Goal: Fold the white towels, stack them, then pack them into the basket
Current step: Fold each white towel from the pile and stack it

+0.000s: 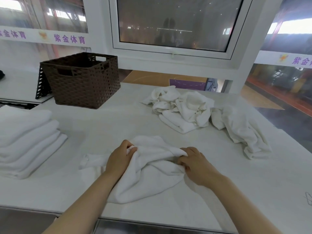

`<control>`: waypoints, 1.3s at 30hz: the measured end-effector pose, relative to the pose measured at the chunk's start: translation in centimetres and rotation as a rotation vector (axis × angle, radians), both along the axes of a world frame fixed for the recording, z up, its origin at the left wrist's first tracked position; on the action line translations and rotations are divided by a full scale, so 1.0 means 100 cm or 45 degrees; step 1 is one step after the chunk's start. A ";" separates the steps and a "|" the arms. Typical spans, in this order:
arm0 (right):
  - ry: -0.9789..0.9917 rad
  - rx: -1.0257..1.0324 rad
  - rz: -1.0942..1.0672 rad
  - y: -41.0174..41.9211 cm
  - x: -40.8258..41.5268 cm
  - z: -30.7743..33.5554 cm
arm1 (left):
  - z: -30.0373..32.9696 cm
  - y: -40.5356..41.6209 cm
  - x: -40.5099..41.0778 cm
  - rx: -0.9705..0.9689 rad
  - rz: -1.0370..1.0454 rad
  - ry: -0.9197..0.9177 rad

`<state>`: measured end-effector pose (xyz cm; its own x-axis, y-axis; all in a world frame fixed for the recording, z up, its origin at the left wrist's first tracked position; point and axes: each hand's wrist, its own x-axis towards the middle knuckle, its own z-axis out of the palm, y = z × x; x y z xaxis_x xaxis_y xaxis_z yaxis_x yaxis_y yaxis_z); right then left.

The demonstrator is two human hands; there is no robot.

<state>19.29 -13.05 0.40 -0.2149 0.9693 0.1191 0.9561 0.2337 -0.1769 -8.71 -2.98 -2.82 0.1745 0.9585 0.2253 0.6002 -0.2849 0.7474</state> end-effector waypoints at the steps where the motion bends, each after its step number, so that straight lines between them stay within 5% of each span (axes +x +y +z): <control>1: 0.060 -0.054 -0.005 -0.001 0.000 0.004 | 0.000 0.000 0.000 0.003 0.001 -0.001; 5: 0.217 -0.189 -0.020 -0.005 -0.002 0.015 | -0.001 0.001 0.000 0.001 0.007 0.001; 19: 0.093 -0.431 -0.108 -0.016 -0.011 0.025 | -0.002 0.001 0.000 -0.010 0.010 0.020; 23: 0.078 -0.330 -0.109 -0.015 -0.013 0.023 | 0.000 -0.001 0.001 -0.008 0.018 0.015; 26: 0.061 -0.021 -0.053 -0.017 -0.014 0.030 | 0.001 -0.002 0.001 -0.010 0.015 -0.005; 35: 0.696 0.655 -0.020 -0.032 -0.030 0.099 | 0.023 -0.001 -0.002 -0.145 0.130 -0.390; 39: 1.192 0.339 0.137 -0.032 -0.028 0.136 | 0.059 0.013 -0.016 0.004 0.214 -0.470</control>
